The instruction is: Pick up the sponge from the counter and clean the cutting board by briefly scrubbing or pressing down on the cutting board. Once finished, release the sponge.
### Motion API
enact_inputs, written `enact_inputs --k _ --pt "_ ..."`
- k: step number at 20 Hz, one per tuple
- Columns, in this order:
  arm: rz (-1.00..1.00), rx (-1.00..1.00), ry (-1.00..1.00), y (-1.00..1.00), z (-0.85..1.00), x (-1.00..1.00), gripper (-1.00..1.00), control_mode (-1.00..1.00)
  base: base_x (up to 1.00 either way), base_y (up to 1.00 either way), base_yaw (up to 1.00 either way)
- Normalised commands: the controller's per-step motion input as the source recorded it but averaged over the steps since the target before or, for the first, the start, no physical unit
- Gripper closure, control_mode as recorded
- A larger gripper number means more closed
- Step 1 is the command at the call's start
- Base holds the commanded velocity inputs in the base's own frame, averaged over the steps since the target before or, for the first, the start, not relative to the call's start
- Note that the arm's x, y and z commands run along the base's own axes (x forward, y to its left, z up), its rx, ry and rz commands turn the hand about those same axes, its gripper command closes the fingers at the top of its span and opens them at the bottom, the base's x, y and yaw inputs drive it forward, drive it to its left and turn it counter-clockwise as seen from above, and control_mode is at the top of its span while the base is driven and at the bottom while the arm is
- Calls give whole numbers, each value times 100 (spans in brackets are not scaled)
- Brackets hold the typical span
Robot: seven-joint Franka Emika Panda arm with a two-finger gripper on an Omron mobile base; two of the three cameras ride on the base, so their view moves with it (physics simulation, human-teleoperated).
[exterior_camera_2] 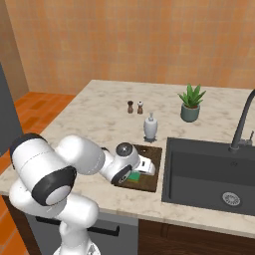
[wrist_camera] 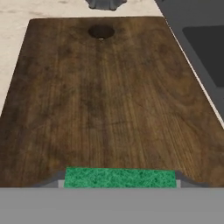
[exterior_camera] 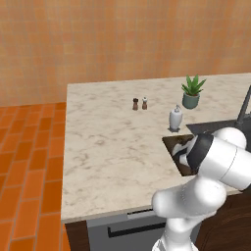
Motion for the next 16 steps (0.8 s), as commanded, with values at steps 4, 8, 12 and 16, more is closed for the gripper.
enact_inputs --k 4,8,12,16 --pt "0 0 2 10 0 8 100 -100 0 0 0" --pt "0 0 0 17 0 40 100 -100 0 0 0" --pt "0 1 0 11 0 54 100 -100 0 0 0" --pt "0 2 0 2 0 61 100 -100 0 0 0"
